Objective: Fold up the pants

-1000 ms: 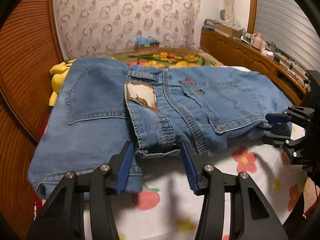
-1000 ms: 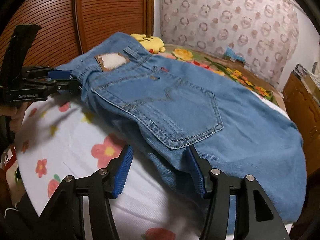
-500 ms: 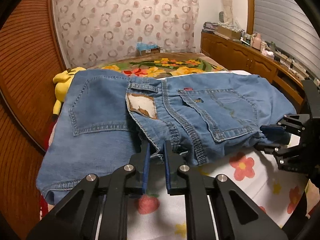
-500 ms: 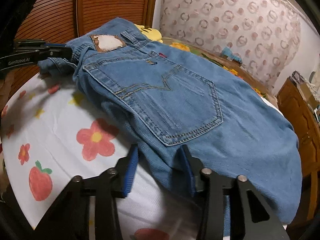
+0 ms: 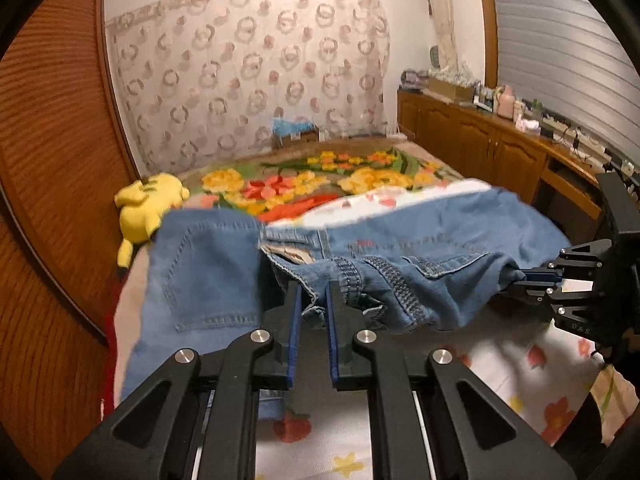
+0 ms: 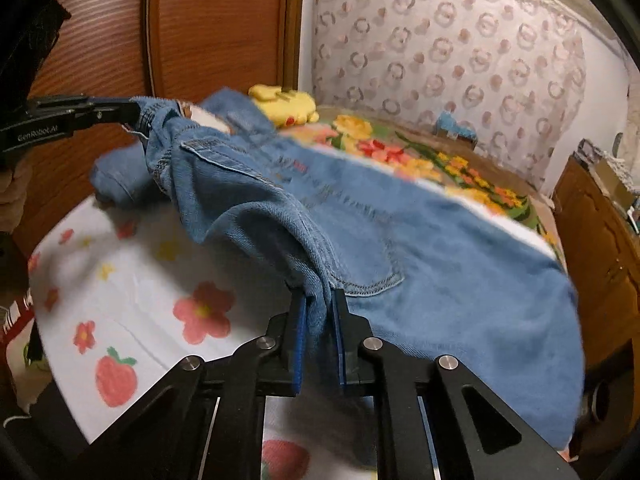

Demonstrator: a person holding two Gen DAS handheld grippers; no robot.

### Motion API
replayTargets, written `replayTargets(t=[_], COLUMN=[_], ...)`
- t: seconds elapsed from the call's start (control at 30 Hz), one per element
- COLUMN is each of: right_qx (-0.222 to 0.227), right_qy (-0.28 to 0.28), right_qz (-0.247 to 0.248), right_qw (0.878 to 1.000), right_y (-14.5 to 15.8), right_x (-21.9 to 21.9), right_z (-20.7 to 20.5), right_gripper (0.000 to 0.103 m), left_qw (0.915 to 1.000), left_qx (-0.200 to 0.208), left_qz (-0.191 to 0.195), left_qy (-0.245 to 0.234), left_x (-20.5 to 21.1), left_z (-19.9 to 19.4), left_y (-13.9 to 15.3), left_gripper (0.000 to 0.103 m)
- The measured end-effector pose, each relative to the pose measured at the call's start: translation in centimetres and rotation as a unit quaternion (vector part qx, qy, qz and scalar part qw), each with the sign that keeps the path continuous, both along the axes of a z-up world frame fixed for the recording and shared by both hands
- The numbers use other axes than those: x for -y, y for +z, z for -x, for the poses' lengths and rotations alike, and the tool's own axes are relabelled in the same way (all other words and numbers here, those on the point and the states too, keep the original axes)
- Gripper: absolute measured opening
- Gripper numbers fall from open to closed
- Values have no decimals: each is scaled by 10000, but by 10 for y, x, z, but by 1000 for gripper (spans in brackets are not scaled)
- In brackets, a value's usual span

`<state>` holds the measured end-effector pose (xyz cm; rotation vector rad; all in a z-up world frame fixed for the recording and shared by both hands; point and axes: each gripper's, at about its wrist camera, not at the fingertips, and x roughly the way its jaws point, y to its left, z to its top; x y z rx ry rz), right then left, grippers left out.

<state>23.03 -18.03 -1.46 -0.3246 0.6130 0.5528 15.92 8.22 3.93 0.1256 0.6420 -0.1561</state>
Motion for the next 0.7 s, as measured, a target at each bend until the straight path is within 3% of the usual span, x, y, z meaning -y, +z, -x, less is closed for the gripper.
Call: replayTargets(t=[0.2,0.3,0.47,0.7], right_qx=[166,232,193,-286], right_qy=[65,159,304,336], right_qz=[-123,-202,-193,-303], right_qw=[9998,9994,9992,9986], right_y=[26,32,28,-1], right_x=[9,12,22,39], right_z=[29,46,66,62], right_gripper=[11,11,11,11], left_qw=[9995,9993,9994,9991], left_qx=[312,353,291,-276], left_qz=[24,23,170,284], left_qy=[-79,-79,-108,-133], left_x=[-6,-10,-14,-4], left_z=[22,31,62,90], left_y=[37,41,29,-22], left_gripper=[11,11,11,11])
